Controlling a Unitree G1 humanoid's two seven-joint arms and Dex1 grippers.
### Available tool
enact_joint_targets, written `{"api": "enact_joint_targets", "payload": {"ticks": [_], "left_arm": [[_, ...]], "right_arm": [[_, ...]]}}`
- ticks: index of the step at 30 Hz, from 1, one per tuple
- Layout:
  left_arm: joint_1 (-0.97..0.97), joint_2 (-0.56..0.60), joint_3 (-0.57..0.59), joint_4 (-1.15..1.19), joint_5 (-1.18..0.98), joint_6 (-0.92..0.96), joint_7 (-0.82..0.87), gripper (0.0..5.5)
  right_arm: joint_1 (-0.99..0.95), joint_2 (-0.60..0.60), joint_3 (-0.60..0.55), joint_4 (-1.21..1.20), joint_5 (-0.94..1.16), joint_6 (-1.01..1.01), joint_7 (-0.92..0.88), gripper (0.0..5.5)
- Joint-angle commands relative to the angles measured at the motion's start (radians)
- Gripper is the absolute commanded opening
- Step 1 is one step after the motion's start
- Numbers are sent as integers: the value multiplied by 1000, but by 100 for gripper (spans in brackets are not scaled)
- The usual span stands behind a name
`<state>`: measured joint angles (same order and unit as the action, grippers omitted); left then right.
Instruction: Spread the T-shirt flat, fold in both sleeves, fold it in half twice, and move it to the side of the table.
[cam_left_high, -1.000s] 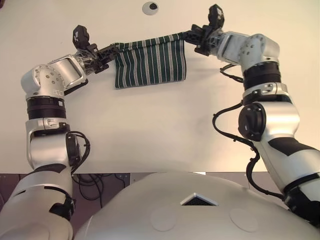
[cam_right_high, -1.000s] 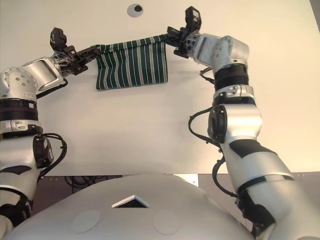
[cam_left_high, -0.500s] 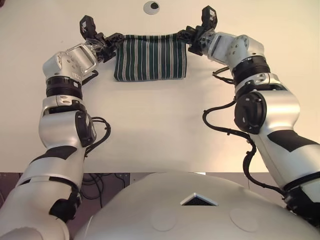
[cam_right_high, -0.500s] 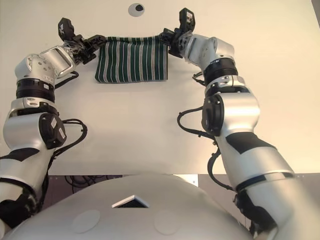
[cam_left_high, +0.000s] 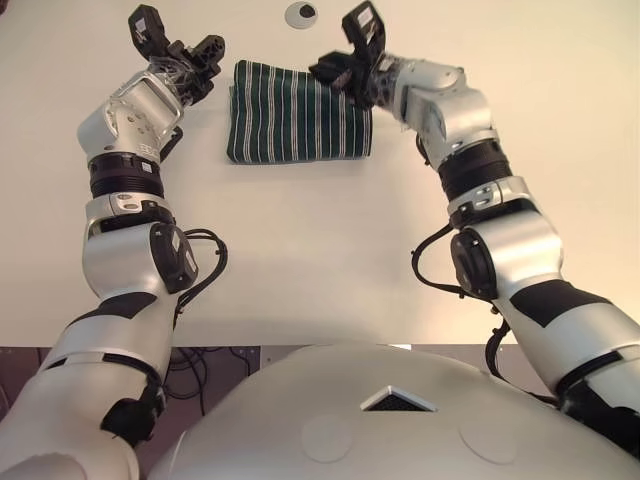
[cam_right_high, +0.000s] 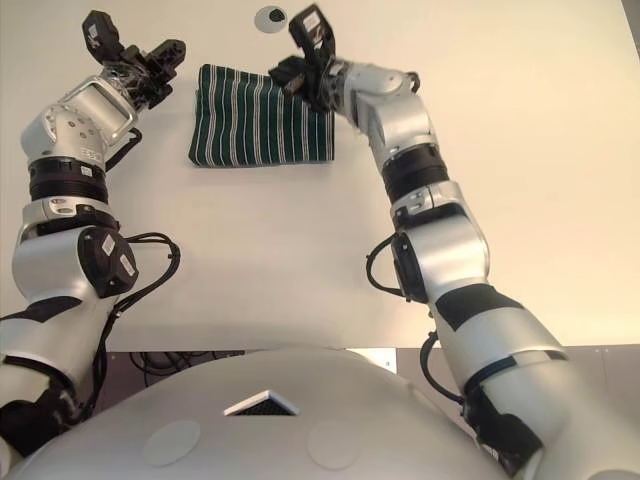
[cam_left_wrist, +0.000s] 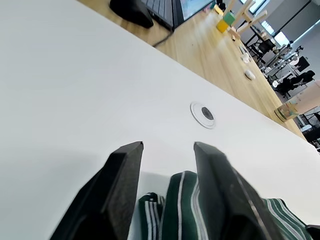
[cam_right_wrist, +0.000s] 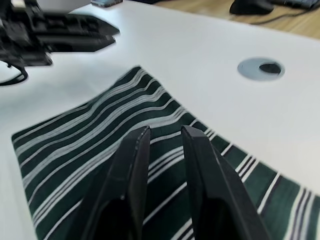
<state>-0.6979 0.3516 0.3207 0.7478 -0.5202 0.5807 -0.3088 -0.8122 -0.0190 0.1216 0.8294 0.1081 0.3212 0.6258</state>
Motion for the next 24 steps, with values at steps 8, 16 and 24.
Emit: {"api": "enact_joint_targets", "payload": {"ticks": [8,16,24], "left_arm": [[188,-13,50,-259,-15,94,51,181],[199,-18,61,-298,-9,118,58,181],[215,-42,58,-322,-4,125,62,181]], "right_arm": [[9,-77,28,121,-66,-11,79,111],[-39,-150,51,404,-174,-81,-47,111],[43,-440,-88,506,-121,-40,-294,111]]}}
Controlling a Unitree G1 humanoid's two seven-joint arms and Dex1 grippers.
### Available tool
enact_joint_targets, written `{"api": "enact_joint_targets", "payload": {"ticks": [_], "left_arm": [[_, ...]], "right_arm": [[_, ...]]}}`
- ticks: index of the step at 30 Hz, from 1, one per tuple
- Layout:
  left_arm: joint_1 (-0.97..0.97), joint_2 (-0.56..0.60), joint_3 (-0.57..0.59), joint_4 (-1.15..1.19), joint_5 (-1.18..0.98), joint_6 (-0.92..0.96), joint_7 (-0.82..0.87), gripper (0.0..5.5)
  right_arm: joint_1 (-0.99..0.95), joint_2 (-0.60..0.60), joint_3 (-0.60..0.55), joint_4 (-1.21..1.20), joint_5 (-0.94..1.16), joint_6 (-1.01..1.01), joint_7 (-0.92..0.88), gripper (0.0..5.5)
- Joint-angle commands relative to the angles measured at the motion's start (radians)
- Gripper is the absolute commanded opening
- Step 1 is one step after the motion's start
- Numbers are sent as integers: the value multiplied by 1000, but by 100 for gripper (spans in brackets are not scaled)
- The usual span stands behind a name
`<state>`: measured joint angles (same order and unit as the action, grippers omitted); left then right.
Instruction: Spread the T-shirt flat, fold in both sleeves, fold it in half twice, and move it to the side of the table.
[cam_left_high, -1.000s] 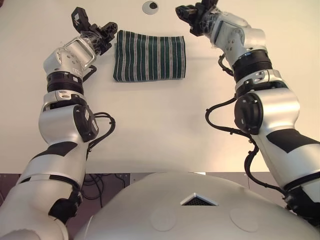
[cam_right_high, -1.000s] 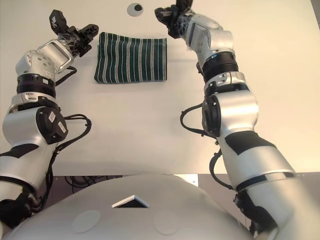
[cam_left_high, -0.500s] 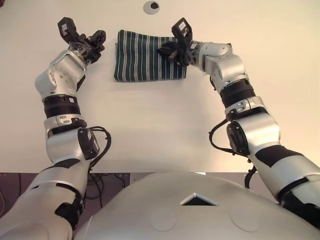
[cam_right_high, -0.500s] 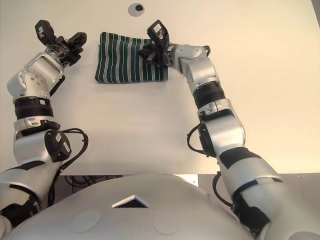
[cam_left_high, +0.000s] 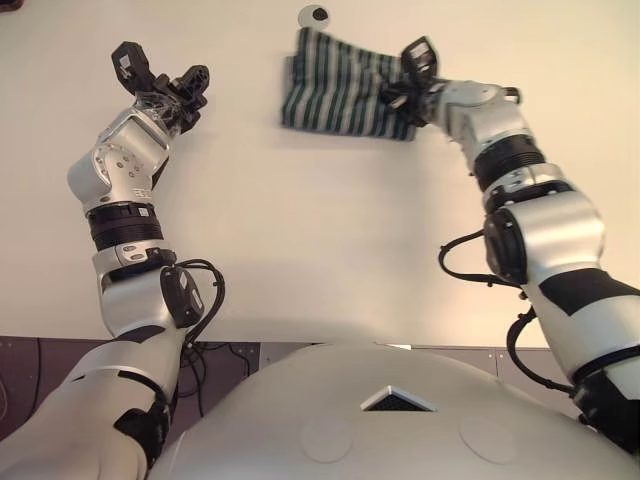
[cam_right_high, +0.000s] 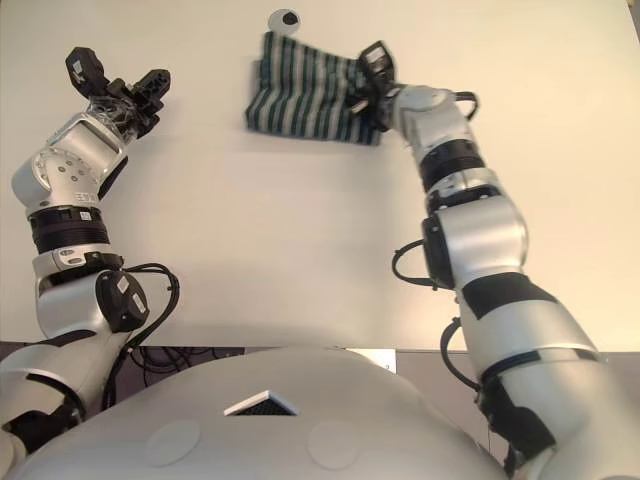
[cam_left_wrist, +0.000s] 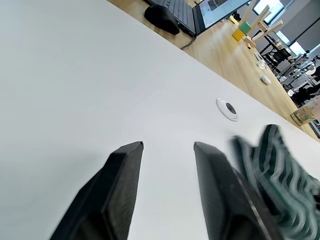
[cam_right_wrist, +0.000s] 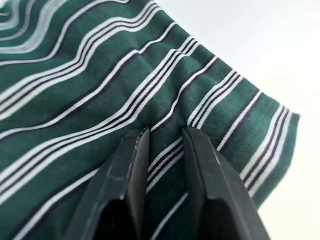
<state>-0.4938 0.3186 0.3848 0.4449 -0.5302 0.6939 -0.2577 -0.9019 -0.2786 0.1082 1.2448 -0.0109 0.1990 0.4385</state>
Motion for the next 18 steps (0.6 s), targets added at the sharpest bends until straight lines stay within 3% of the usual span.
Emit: {"api": "enact_joint_targets", "payload": {"ticks": [1,4,8,13,18], "left_arm": [[25,-12,1,-35,2,15,17,181],[64,-22,22,-83,-13,26,35,181],[102,-32,49,-148,-30,47,58,181],[132,-49,61,-218,-52,71,77,181],[167,-63,54,-301,-67,93,96,181]], "right_arm": [[149,-223,-131,98,37,100,-151,111],[181,-260,-262,98,131,157,-235,111],[128,-110,-364,-25,276,344,-201,111],[185,57,-332,-524,368,621,-281,111],[260,24,-321,-727,283,564,-367,111]]}}
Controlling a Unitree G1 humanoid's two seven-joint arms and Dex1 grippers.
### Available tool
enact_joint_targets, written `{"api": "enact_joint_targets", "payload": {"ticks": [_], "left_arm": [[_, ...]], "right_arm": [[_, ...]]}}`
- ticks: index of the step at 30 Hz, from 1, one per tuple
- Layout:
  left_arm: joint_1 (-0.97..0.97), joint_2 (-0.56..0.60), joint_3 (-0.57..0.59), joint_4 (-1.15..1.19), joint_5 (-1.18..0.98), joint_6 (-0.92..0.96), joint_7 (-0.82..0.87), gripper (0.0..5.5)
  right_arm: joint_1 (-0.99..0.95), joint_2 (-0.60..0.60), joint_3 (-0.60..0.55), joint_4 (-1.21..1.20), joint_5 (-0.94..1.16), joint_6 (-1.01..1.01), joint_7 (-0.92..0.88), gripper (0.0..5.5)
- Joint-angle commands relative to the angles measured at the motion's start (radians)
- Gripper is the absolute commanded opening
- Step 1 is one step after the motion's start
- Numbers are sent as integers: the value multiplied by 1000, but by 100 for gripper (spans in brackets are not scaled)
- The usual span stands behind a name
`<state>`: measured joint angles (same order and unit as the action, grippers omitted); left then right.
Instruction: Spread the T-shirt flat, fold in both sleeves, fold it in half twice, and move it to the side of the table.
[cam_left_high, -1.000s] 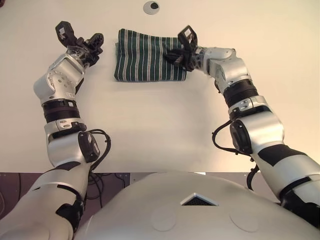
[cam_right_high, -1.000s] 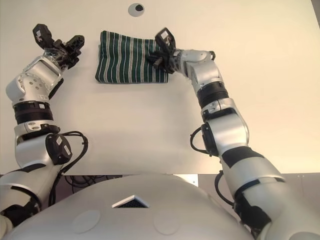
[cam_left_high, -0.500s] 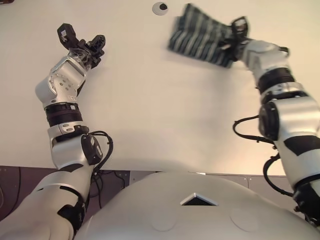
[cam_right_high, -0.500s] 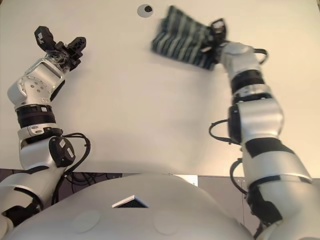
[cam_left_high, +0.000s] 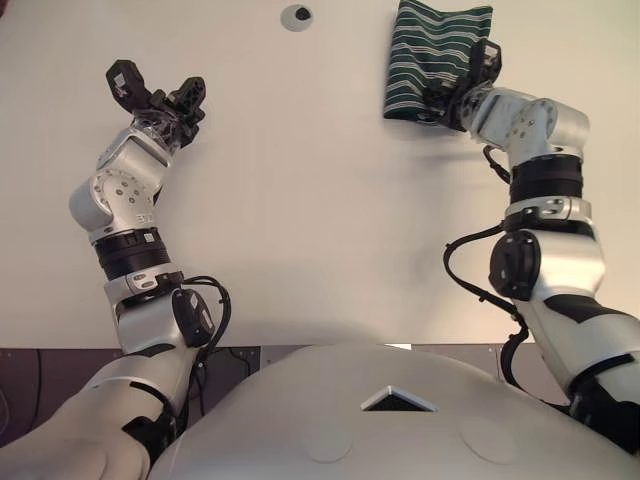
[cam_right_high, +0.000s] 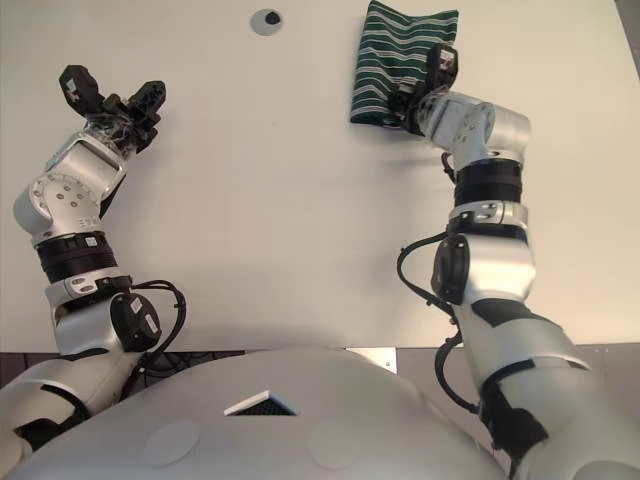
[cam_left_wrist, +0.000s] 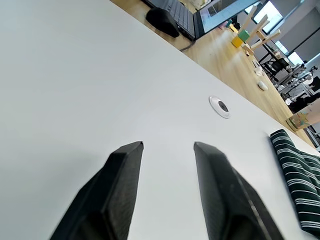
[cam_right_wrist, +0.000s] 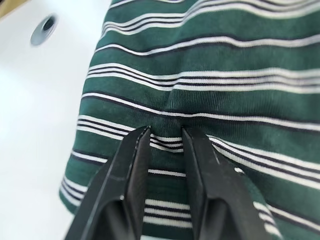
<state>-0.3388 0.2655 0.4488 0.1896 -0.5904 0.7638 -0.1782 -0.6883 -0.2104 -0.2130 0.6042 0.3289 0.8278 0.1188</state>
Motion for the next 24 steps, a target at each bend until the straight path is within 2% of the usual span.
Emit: {"api": "enact_joint_targets", "payload": {"ticks": [1,7,9,12,17,20,24], "left_arm": [[20,-15,-15,-66,-9,29,20,181],[127,-16,-97,-247,12,26,-3,181],[189,-6,-138,-318,50,-21,-26,181],[296,5,-217,-401,151,-143,-48,181],[425,-32,-345,-472,300,-382,-57,181],[513,-59,-385,-461,369,-517,-50,181],[552,-95,-399,-442,403,-602,-28,181]], "right_arm": [[59,-50,12,-120,-83,-106,-56,111],[164,-39,72,-368,-200,-398,-80,111],[220,-21,58,-437,-197,-468,-82,111],[386,-11,115,-537,-202,-573,-14,111],[660,-8,161,-621,-201,-628,65,111],[689,11,145,-603,-218,-635,24,111],[677,25,142,-579,-231,-670,5,111]]}}
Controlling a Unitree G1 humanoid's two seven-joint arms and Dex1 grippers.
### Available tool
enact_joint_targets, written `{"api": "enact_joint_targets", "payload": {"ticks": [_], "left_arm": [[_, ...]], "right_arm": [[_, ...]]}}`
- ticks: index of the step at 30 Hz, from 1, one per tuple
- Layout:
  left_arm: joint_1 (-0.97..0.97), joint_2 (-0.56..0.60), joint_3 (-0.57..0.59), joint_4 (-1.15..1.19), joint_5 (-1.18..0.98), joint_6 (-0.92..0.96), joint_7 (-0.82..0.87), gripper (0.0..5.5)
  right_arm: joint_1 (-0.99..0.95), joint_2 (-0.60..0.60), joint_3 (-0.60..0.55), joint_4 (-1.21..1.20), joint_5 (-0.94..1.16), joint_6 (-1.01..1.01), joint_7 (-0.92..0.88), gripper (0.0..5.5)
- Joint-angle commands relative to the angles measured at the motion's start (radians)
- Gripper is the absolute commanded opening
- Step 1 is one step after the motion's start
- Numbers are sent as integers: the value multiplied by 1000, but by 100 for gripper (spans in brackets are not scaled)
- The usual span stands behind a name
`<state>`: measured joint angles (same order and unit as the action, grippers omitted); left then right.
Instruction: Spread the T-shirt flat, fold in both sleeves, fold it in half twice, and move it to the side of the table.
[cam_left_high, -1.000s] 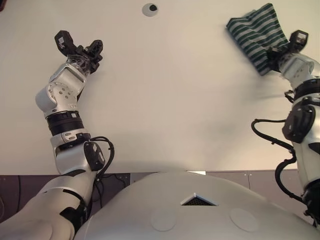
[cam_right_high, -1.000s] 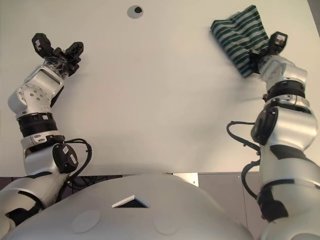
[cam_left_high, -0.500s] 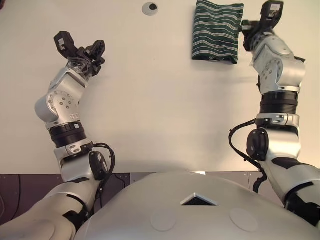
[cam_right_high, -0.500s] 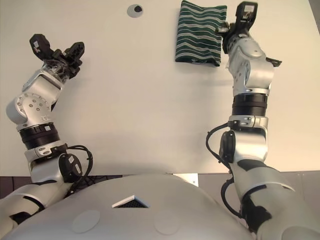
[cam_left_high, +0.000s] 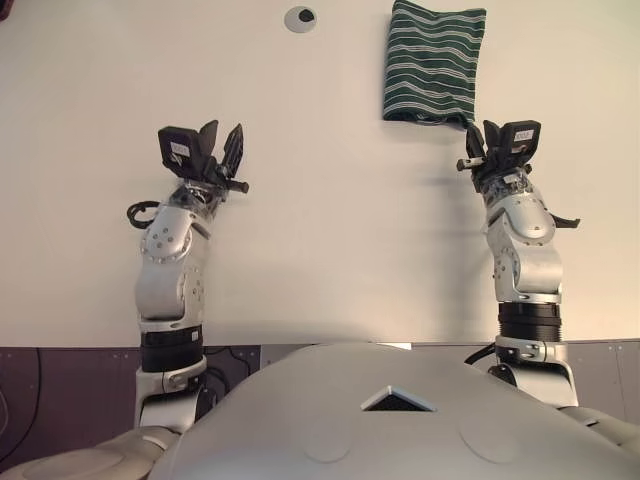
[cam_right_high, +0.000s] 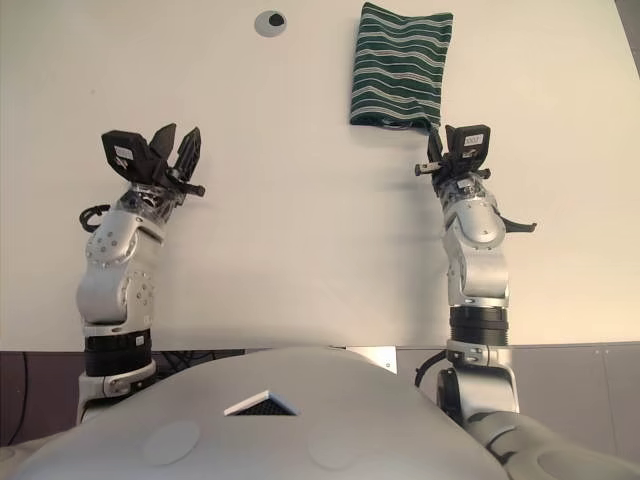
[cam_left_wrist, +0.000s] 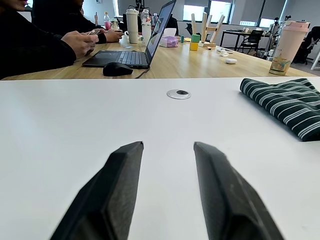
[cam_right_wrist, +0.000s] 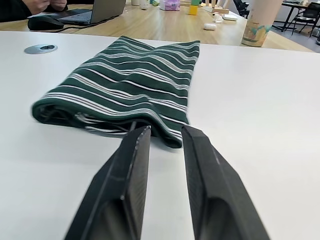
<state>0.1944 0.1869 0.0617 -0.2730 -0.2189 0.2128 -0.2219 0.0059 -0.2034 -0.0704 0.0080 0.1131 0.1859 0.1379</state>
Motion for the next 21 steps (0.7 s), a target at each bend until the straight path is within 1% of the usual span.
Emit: {"api": "enact_joint_targets", "payload": {"ticks": [1,5,8,10,11,14,21], "left_arm": [[14,-20,-19,30,44,-68,19,181],[-14,-49,-12,50,42,-86,37,181],[-26,-49,-7,61,50,-98,43,181],[-53,-115,48,36,-89,-6,76,181],[-67,-123,57,26,-110,14,84,181],[-83,-100,28,12,-66,10,77,181],[-63,-97,6,7,-32,-4,75,181]], "right_arm": [[-21,21,1,27,-17,-31,-17,111],[-39,20,19,56,-31,-49,-18,111],[-55,20,25,73,-39,-57,-15,111],[-60,20,26,81,-41,-62,-15,111],[-61,19,26,84,-41,-64,-15,111],[-67,18,28,94,-42,-69,-17,111],[-70,13,32,98,-49,-74,-18,111]]}}
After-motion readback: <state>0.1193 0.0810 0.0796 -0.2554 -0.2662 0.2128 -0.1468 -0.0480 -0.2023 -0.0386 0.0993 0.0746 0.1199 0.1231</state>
